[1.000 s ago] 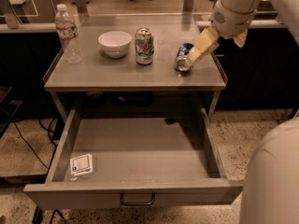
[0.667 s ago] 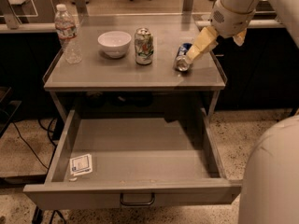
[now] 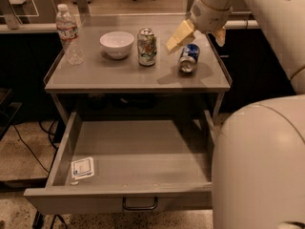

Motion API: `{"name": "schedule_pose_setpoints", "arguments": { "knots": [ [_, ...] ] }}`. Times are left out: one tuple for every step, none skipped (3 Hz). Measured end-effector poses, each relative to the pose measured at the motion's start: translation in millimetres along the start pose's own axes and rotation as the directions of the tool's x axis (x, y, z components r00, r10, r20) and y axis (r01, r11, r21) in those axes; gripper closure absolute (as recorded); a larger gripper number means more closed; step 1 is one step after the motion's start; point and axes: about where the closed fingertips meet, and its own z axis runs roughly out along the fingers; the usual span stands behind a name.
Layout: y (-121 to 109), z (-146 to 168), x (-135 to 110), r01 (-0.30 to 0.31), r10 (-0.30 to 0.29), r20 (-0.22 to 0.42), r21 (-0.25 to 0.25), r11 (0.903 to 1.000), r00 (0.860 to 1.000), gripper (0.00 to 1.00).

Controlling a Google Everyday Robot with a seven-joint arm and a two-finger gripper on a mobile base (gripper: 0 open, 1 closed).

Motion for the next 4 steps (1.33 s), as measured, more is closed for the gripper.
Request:
{"name": "schedule_pose_setpoints", "arguments": {
  "knots": [
    [0, 3, -6, 0.003, -0.003, 0.018, 0.0, 1.0, 1.0, 0.0],
    [-1, 11, -16, -0.001, 0.0, 0.039, 0.005, 1.0, 0.999, 0.0],
    [-8, 24, -34, -0.028, 0.026, 0.058, 0.035, 0.999, 0.998, 0.0],
    [-26, 35, -52, -0.068, 0.062, 0.072, 0.082, 0.9943, 0.996, 0.0]
  ]
}}
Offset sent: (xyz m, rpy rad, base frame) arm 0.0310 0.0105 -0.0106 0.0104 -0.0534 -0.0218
